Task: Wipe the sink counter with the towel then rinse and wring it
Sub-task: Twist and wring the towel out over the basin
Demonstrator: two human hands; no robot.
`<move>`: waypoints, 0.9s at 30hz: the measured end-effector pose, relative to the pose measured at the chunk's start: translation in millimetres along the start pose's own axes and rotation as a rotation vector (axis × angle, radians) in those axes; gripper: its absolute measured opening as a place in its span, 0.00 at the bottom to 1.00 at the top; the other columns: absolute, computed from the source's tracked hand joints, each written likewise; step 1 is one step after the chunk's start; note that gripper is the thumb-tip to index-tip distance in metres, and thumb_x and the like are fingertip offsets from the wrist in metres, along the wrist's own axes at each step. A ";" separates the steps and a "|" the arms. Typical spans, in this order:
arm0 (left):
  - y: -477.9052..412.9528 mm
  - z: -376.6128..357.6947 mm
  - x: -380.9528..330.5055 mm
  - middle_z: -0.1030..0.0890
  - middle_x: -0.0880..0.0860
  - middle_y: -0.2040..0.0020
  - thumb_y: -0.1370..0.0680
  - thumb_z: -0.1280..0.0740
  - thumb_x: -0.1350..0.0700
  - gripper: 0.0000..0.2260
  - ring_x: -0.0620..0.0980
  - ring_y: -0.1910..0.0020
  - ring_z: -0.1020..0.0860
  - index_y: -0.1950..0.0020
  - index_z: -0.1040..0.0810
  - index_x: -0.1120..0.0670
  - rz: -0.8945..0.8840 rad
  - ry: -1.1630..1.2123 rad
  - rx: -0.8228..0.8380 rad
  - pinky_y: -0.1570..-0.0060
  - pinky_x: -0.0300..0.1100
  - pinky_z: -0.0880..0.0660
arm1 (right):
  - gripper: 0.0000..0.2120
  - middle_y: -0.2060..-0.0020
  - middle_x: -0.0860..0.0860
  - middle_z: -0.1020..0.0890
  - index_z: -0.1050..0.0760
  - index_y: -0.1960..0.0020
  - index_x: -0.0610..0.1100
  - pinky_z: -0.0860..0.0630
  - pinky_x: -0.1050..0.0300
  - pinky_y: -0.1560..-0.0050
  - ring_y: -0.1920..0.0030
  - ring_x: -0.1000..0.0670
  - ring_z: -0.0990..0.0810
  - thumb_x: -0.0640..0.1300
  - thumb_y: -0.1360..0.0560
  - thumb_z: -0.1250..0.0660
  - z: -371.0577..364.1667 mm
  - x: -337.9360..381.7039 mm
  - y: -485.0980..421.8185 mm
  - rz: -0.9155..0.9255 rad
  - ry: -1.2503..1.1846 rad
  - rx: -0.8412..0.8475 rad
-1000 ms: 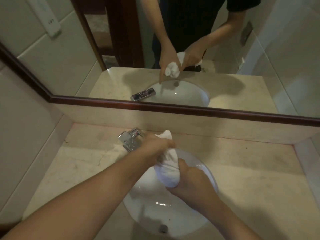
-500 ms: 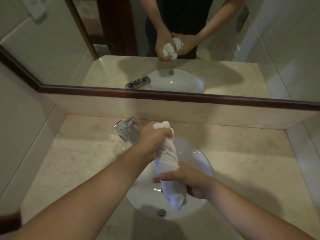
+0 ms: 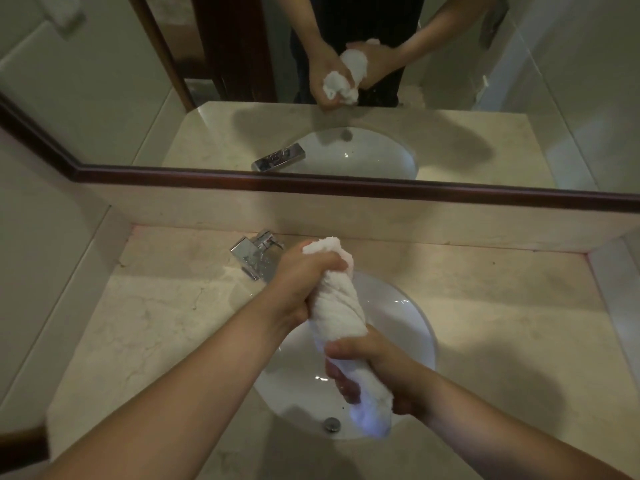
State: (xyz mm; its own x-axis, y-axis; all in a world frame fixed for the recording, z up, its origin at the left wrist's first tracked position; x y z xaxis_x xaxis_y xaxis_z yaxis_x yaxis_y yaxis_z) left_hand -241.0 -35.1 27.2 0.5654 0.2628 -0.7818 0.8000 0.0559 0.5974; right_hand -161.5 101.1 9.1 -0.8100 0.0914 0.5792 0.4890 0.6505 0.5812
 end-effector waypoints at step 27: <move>-4.1 15.0 -15.5 0.18 0.60 0.40 0.26 0.24 0.56 0.21 0.57 0.43 0.17 0.35 0.26 0.56 -0.009 -0.187 0.323 0.43 0.56 0.21 | 0.13 0.65 0.59 0.19 0.21 0.50 0.48 0.24 0.63 0.62 0.64 0.59 0.21 0.36 0.29 0.23 23.7 44.4 1.0 0.080 0.669 -0.148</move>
State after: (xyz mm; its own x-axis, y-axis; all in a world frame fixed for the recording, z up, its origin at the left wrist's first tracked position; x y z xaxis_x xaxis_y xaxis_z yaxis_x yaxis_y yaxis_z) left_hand -250.0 -54.0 34.2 0.5609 0.0814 -0.8239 0.8105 -0.2569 0.5264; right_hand -204.6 123.7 21.8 -0.4184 -0.3813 0.8243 0.6169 0.5468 0.5661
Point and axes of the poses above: each hand's wrist, its own y-axis away from the middle knuckle, its own z-axis out of the back of the hand, x = y × z, the point moved 2 cm from there along -y, towards the middle knuckle
